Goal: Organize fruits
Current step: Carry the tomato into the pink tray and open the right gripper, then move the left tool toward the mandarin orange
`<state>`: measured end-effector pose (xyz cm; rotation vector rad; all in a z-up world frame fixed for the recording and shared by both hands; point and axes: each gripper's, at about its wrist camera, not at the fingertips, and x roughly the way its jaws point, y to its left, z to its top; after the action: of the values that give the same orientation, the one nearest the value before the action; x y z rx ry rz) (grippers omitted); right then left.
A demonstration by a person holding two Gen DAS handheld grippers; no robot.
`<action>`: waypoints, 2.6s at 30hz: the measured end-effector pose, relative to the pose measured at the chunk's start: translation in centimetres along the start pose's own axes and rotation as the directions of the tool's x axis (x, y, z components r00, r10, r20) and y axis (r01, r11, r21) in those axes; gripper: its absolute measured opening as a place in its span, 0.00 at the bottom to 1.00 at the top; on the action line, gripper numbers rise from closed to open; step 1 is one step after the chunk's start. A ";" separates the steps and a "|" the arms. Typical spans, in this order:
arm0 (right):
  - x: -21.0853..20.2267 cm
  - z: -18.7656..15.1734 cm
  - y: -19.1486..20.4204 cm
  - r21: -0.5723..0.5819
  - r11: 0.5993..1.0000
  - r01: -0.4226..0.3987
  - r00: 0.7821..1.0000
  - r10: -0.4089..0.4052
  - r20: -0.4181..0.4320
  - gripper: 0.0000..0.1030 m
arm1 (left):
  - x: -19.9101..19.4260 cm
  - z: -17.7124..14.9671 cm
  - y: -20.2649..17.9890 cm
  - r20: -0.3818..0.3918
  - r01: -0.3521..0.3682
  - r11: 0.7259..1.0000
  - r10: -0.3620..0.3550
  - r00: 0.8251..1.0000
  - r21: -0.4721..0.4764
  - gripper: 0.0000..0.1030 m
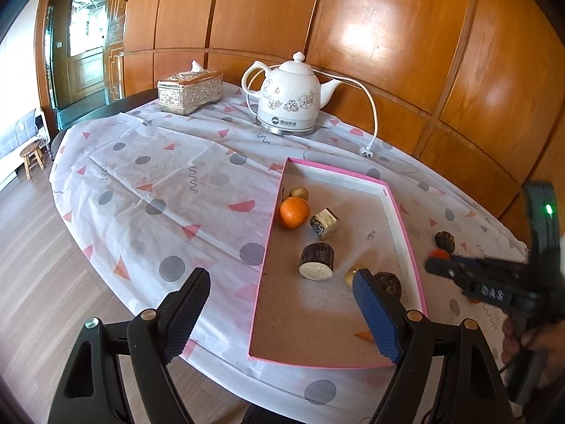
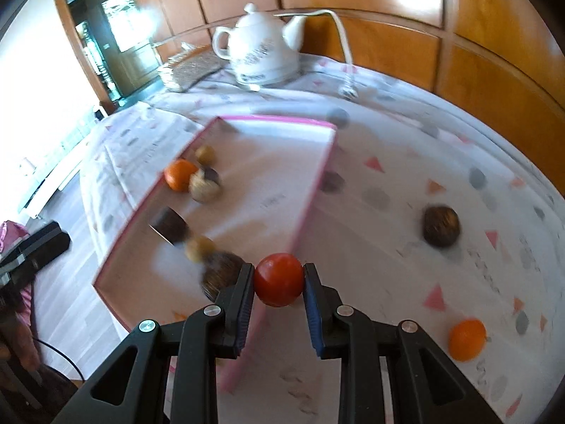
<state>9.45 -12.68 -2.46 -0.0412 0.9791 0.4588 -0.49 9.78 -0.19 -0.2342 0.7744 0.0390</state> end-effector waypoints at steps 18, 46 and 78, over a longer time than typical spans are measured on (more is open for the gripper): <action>-0.3 0.4 0.0 -0.030 0.998 0.064 0.998 -0.064 0.003 0.35 | 1.2 -0.3 -3.2 -0.032 0.048 0.992 -0.045 0.998 0.119 0.84; -10.8 -7.2 -14.6 0.239 0.910 0.338 0.937 -0.349 0.002 0.36 | 2.0 -0.6 -12.1 -0.059 0.151 0.925 -0.139 0.989 0.347 0.84; -19.7 -15.9 -30.8 0.628 0.582 0.517 0.806 -0.578 -0.127 0.37 | 3.7 -1.7 -19.2 -0.115 0.214 0.856 -0.181 0.977 0.470 0.84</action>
<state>-0.25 -51.27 -0.76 0.2905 0.9304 -0.4758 3.31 -9.46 -0.19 0.1626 0.7991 -0.3574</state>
